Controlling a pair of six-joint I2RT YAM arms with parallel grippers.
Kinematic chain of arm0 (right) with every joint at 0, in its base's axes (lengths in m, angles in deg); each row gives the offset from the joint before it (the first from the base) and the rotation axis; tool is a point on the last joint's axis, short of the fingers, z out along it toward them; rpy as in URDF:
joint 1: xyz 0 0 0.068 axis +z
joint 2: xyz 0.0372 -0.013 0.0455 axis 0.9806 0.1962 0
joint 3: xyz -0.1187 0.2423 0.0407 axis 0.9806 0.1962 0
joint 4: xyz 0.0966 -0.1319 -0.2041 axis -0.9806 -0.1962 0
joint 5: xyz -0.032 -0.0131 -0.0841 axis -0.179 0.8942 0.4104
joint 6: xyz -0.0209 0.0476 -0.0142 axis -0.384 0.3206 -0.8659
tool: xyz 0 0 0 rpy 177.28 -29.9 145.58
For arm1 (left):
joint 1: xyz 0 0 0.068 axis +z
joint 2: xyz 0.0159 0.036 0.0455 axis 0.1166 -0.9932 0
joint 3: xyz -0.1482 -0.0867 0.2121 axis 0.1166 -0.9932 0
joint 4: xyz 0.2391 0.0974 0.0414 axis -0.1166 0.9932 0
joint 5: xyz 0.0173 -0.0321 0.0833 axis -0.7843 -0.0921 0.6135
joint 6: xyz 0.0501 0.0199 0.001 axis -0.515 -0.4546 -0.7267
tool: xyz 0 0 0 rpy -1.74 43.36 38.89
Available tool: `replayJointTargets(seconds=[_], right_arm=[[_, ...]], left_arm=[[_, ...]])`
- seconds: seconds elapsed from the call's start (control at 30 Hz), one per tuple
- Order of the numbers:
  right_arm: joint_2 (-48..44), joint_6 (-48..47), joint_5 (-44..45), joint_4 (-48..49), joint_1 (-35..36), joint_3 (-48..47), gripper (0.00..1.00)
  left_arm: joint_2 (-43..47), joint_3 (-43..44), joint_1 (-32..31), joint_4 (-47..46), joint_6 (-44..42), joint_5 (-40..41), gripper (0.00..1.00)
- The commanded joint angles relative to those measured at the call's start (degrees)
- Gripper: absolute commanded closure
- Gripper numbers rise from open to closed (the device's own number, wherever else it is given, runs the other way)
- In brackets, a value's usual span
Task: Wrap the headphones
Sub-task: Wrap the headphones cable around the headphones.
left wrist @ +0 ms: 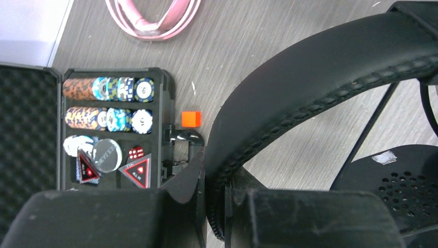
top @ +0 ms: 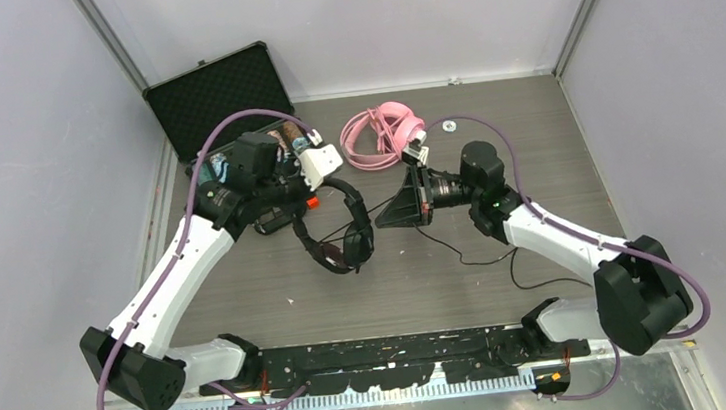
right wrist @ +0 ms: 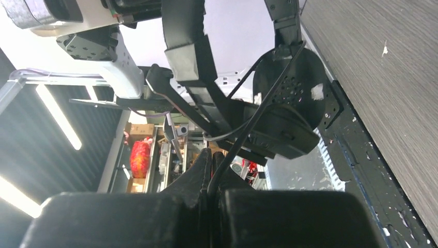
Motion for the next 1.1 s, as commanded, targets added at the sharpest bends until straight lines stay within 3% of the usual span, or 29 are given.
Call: replayJointTargets(seconds=[0.0, 0.3, 0.5, 0.7, 1.07], right_arm=[[0.2, 7.3, 0.4, 15.7, -0.5, 0.5, 0.99], [5.1, 19.1, 1.7, 33.2, 1.2, 2.1, 0.98], [6.6, 19.8, 3.5, 34.8, 3.8, 0.5, 0.94], [5.3, 14.6, 6.2, 26.9, 4.8, -0.7, 0.91], [3.5, 2.8, 12.8, 7.6, 9.5, -8.2, 0.91]], left_arm=[[-0.7, -0.4, 0.7, 8.3, -6.1, 11.4, 1.00], [-0.9, -0.4, 0.7, 7.5, -3.5, 17.4, 1.00], [-0.4, -1.0, 0.6, 6.9, 0.9, 21.2, 1.00], [-0.2, 0.5, 0.1, 7.4, 10.4, 27.9, 1.00], [-1.1, 5.9, -0.3, 12.6, 27.2, 31.8, 1.00]])
